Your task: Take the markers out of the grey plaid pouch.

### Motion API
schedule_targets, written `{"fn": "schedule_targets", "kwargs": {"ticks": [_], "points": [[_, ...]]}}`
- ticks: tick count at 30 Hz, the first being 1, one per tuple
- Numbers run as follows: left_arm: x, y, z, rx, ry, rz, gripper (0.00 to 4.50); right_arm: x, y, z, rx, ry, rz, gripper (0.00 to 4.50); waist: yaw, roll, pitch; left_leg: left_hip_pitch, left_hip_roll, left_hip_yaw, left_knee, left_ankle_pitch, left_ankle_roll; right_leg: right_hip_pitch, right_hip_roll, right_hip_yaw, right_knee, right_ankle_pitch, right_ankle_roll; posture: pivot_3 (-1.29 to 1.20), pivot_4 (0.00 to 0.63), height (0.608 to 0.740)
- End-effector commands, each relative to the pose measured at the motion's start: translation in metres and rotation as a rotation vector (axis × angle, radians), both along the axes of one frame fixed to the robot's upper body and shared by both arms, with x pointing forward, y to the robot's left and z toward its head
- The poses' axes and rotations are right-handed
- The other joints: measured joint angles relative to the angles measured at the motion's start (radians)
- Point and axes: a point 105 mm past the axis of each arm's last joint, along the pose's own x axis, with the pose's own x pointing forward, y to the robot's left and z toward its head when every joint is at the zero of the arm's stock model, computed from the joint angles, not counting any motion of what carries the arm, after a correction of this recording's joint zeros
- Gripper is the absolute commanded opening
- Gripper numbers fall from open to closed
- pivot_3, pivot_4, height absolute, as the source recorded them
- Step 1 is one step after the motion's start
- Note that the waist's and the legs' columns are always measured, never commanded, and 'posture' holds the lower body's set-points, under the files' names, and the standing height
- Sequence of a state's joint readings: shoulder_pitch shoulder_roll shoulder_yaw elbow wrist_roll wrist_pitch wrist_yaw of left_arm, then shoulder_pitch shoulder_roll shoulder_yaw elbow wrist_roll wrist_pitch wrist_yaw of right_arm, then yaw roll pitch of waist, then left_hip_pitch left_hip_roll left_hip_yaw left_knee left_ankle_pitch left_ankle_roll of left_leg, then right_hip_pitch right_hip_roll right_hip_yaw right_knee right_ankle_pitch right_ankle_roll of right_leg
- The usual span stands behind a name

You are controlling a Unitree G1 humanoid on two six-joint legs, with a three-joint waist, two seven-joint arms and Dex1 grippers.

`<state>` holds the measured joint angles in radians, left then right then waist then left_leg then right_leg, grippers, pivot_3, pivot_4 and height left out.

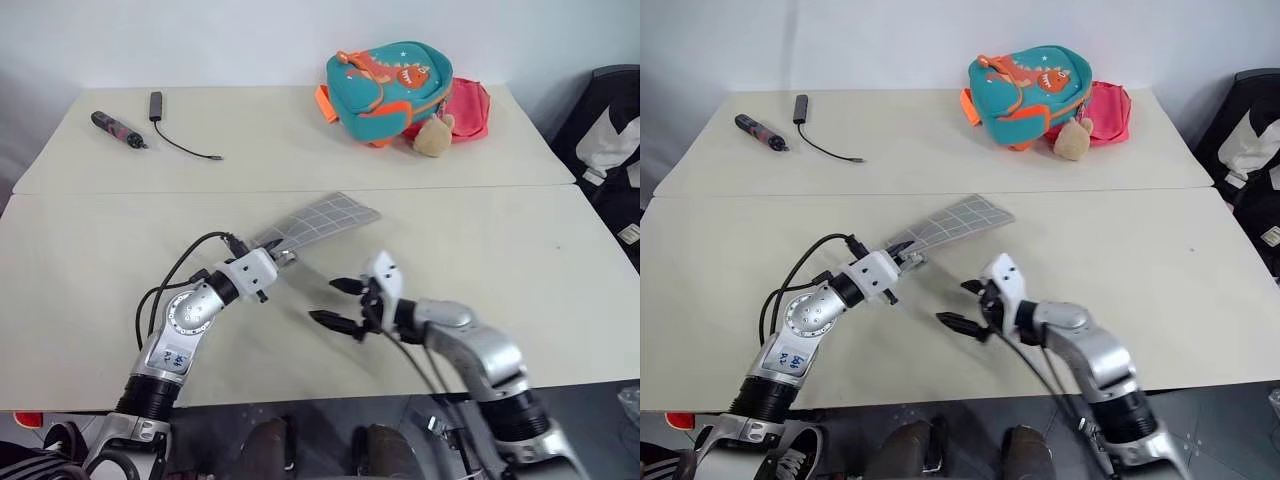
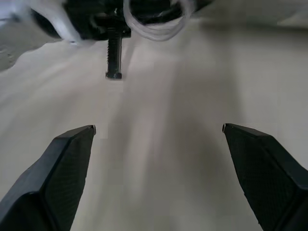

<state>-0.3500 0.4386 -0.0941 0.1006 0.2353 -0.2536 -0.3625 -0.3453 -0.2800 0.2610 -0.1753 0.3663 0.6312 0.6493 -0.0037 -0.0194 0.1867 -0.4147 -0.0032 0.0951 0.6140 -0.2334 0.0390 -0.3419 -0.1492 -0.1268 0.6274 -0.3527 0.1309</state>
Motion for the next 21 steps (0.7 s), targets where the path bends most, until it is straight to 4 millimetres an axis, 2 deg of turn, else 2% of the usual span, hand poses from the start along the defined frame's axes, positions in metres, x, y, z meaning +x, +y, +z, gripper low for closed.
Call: {"fn": "schedule_targets", "kwargs": {"ticks": [1,5,10,14,17,21], "points": [[-0.002,-0.002,0.019,0.011,-0.054,-0.010,0.00,0.016,0.003,0.012,0.059,-0.045,-0.083,4.43,0.001,0.000,0.000,0.000,-0.001,0.000,0.000,0.000,0.001,0.000,0.000,0.000,-0.001,0.000,0.000,0.00,0.150,0.740],[-0.003,-0.005,0.022,0.027,-0.053,-0.016,0.00,0.025,0.011,0.020,0.141,-0.022,-0.123,4.43,0.000,0.000,0.000,0.000,0.000,-0.001,0.000,0.001,0.001,0.000,0.000,0.000,-0.001,0.000,0.000,0.00,0.150,0.740],[-0.007,-0.013,0.019,0.059,-0.054,-0.044,0.00,0.019,0.030,0.024,0.203,0.040,-0.052,4.43,0.000,0.000,0.000,0.000,-0.001,0.000,0.000,0.000,0.001,0.000,0.000,0.000,-0.001,0.000,0.000,0.00,0.150,0.740],[-0.007,-0.015,0.017,0.062,-0.049,-0.052,0.00,0.023,0.040,0.031,0.218,0.031,-0.039,4.43,-0.002,0.000,0.000,-0.001,0.000,0.000,-0.001,0.000,0.001,-0.001,0.000,0.000,0.000,0.000,0.000,0.00,0.150,0.740],[-0.007,-0.015,0.017,0.062,-0.048,-0.053,0.00,0.021,0.043,0.033,0.245,0.050,-0.009,3.80,-0.002,0.000,0.000,-0.001,0.000,0.000,-0.001,0.000,0.001,-0.001,0.000,0.000,0.000,0.000,0.000,0.00,0.150,0.740],[-0.007,-0.016,0.017,0.063,-0.051,-0.055,0.00,0.022,0.046,0.037,0.271,0.054,0.001,2.49,-0.002,0.000,0.000,-0.001,0.000,0.000,-0.001,0.000,0.001,-0.001,0.000,0.000,0.000,0.000,0.000,0.00,0.150,0.740]]}}
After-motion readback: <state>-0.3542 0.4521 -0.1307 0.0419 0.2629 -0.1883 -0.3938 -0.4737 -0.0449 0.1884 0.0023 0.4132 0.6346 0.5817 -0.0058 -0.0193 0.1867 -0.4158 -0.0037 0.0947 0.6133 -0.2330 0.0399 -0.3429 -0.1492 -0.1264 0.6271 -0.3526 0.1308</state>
